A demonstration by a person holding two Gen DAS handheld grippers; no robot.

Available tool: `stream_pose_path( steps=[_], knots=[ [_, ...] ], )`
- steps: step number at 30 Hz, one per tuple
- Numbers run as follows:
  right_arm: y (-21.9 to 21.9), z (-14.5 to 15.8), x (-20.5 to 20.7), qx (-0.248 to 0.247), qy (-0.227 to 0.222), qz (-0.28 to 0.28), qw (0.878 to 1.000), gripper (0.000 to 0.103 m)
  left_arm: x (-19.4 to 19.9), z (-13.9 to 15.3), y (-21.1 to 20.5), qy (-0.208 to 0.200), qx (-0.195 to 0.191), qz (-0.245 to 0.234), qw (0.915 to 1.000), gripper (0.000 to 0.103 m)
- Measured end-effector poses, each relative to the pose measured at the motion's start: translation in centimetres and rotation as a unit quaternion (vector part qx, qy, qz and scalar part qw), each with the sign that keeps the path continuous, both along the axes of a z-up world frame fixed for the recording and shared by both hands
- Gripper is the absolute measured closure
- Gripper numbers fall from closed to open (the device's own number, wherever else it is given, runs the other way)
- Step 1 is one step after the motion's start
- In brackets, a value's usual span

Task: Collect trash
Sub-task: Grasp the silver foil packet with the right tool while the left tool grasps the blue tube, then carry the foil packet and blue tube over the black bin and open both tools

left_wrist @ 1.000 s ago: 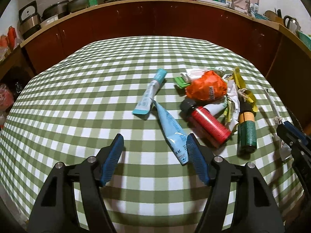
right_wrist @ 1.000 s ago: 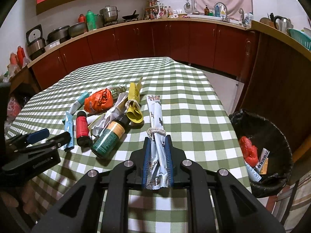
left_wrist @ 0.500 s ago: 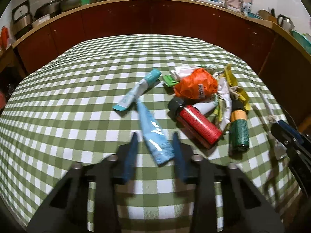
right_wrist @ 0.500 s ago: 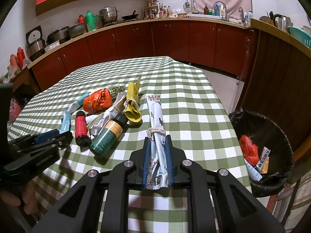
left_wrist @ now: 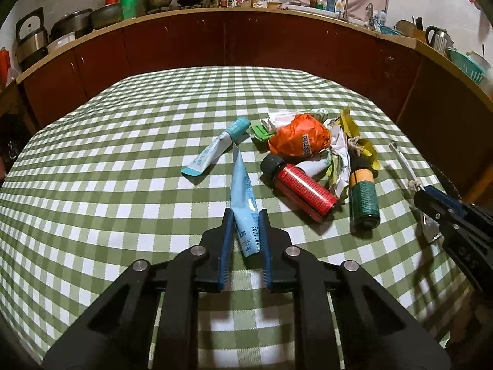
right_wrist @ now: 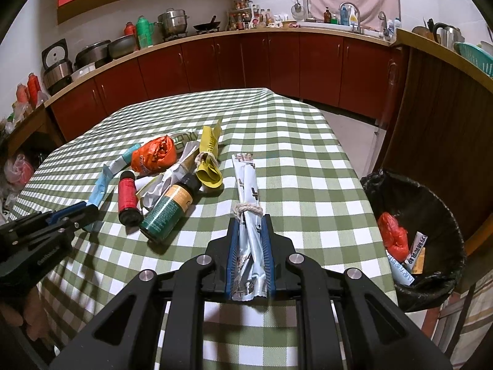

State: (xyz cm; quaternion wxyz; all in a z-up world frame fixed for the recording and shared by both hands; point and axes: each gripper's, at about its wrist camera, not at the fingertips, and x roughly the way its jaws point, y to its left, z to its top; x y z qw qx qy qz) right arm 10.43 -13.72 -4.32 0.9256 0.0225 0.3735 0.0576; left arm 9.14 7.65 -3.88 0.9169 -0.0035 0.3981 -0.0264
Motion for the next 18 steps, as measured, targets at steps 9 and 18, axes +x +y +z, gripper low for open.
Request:
stream_pose_path(
  steps=[9, 18],
  knots=[
    [-1.0, 1.0, -0.8, -0.002, -0.017, -0.009, 1.000, 0.087, -0.6, 2.4, -1.6, -0.030, -0.004, -0.015, 0.9994, 0.088],
    [-5.0, 2.3, -1.2, -0.017, -0.039, -0.054, 0.998, 0.087, 0.3, 4.0, -7.6, -0.056, -0.012, -0.072, 0.9957, 0.088]
  ],
)
